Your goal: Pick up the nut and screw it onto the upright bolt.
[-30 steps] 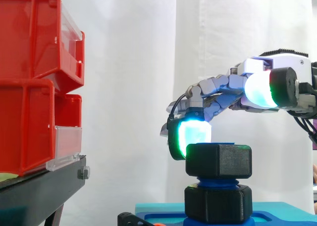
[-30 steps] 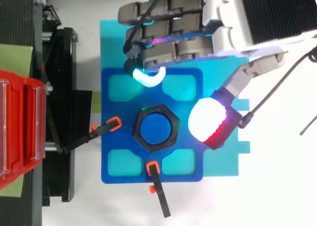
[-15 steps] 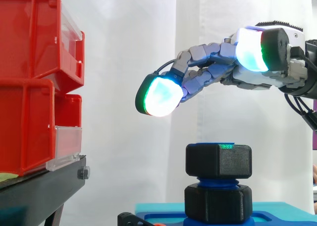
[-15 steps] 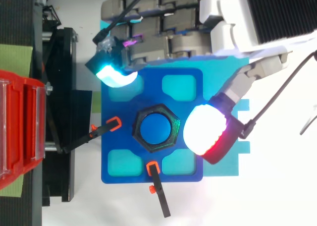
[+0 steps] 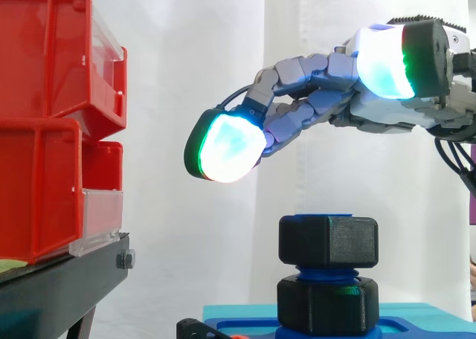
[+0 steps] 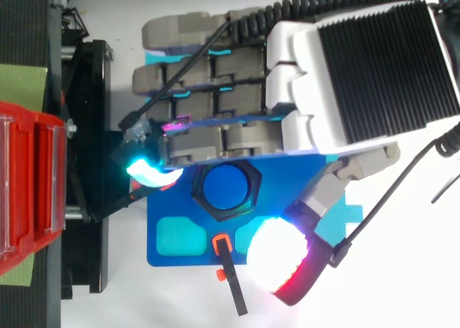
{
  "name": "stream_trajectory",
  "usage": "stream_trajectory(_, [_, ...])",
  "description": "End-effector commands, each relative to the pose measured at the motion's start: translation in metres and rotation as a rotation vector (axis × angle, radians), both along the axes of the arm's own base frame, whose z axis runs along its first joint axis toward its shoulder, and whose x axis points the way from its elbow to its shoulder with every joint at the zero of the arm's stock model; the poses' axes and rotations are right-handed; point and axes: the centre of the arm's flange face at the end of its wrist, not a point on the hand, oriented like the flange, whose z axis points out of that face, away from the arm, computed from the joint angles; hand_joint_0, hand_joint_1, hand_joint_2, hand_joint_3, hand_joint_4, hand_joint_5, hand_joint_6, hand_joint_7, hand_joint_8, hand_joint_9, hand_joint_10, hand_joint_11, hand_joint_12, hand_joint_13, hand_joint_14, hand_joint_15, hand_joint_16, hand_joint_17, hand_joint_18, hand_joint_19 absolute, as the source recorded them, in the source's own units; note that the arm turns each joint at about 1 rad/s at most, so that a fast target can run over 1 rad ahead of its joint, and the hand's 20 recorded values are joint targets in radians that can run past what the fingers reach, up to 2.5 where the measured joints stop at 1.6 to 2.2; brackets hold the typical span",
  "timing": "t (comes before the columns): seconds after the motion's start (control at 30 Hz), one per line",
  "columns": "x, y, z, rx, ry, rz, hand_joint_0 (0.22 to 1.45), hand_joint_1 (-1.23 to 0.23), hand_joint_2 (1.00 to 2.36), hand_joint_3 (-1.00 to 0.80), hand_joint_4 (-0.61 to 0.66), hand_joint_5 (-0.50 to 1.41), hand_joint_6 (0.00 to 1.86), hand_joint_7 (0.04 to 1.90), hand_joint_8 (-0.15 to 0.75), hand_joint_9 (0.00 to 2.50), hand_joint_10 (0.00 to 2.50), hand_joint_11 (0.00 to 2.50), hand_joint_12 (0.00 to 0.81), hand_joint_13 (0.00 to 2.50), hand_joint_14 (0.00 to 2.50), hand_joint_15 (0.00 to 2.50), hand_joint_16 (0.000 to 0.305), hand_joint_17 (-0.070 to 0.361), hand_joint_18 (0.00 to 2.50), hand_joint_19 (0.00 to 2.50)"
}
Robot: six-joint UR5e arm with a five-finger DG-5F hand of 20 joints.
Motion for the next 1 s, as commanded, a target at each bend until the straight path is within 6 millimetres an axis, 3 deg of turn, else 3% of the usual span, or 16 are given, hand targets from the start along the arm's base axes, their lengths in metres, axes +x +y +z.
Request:
stream_trajectory(0.0, [0.001,0.009,-0.001,0.003,0.006,-0.007,0.46,-0.08,1.00,-0.50,0.22,-0.12,0.50,0.71,0.245,0.58,0.00,0.00,0.282,0.45,0.00,0.00,0.030,0.066,0.16,0.00])
stream_trajectory(0.13, [0.002,0.012,-0.001,0.003,0.007,-0.007,0.46,-0.08,1.00,-0.50,0.22,-0.12,0.50,0.72,0.246,0.58,0.00,0.00,0.284,0.45,0.00,0.00,0.030,0.067,0.16,0.00])
stream_trajectory(0.33, [-0.005,0.014,-0.023,0.005,0.014,-0.007,0.46,-0.08,1.00,-0.50,0.22,-0.12,0.50,0.75,0.251,0.59,0.00,0.00,0.284,0.45,0.00,0.00,0.030,0.067,0.16,0.00])
stream_trajectory(0.97, [-0.010,0.000,-0.028,0.003,0.049,-0.022,0.47,-0.10,1.00,-0.50,0.27,-0.08,0.50,1.00,0.271,0.63,0.00,0.00,0.277,0.48,0.00,0.00,0.028,0.064,0.18,0.00])
